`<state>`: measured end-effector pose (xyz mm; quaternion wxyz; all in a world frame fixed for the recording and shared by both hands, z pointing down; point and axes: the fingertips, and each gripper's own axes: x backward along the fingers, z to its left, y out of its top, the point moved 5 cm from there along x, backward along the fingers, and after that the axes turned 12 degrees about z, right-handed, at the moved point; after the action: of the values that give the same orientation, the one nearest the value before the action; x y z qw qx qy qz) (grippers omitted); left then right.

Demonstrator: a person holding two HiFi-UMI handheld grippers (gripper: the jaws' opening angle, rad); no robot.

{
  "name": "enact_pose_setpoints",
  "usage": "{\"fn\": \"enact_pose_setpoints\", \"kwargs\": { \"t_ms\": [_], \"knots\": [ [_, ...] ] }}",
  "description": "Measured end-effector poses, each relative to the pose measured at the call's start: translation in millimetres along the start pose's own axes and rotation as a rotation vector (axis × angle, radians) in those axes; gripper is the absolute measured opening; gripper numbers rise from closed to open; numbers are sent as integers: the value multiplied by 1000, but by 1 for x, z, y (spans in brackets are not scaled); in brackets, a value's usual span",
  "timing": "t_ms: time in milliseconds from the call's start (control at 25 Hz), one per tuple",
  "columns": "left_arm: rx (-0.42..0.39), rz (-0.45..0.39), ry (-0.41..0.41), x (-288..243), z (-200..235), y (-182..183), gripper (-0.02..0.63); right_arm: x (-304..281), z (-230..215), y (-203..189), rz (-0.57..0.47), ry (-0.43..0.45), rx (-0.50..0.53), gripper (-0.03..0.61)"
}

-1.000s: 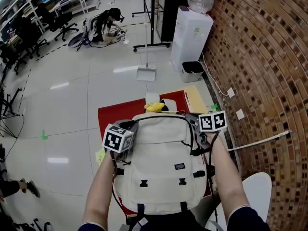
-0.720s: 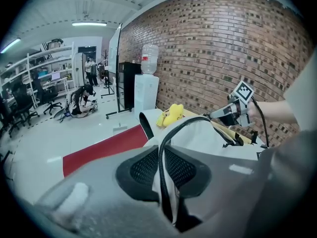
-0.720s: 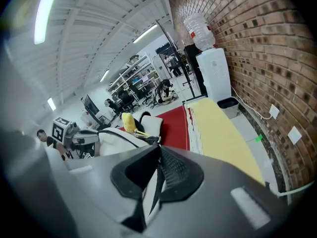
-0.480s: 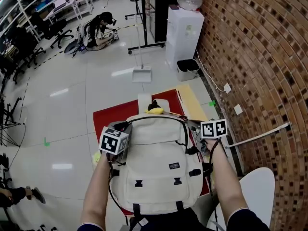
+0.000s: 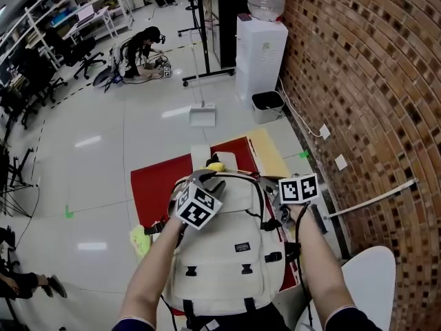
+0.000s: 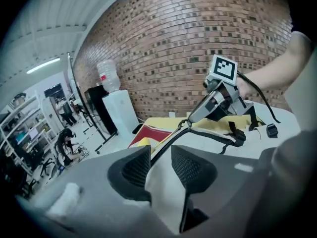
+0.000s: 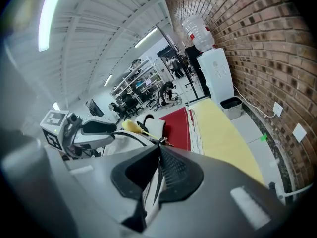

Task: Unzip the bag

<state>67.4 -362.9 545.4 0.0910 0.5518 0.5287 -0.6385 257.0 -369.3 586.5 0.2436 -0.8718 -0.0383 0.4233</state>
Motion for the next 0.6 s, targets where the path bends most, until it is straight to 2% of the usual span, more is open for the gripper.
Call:
{"fn": "enact_pose_setpoints", "kwargs": {
  "t_ms": [120,280,360,440,600],
  "knots": [
    [-84,45,-13,-31,-13,14,133,-2,0,1,12,14,6,17],
    [-156,99,-8,-54,-13,16,133,-8,-2,0,25,30,12,21],
    [-173,123,-12,-61,-11,16,132,-9,-6,1,22,43,4,42],
    [-171,134,-16,-64,-9,16,67,-13,-8,3,19,73,-20,91],
    [-163,137,-29,-64,-7,16,30,-23,-12,8,16,85,-65,127]
  ]
}}
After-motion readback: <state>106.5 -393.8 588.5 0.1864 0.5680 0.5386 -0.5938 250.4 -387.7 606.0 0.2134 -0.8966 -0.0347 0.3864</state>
